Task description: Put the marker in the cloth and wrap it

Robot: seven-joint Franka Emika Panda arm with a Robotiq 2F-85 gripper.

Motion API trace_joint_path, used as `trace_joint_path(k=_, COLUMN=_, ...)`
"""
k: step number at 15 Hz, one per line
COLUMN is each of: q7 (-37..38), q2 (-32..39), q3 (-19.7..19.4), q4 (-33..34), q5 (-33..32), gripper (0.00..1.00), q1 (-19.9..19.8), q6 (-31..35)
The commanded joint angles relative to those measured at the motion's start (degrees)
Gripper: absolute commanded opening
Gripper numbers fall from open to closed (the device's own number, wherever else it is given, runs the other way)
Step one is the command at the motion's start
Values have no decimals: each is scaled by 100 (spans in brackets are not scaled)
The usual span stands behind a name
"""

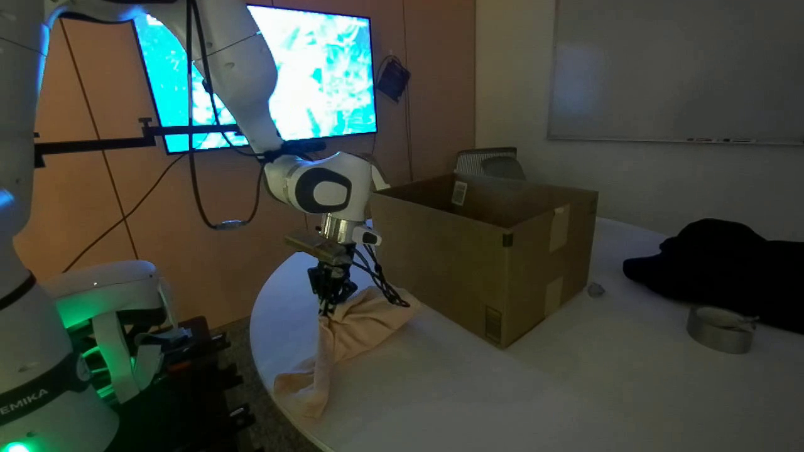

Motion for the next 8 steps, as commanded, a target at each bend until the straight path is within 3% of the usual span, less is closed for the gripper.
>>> trace_joint_path(k=1, q7=260, q2=90, q3=59, q4=25, q5=-13, gripper=42, q1=136, q6=48)
trace_joint_path(k=8, q7=76, q2=-714, q3=401, q4=-587, q5=282, gripper=95, q1=129, q6=58)
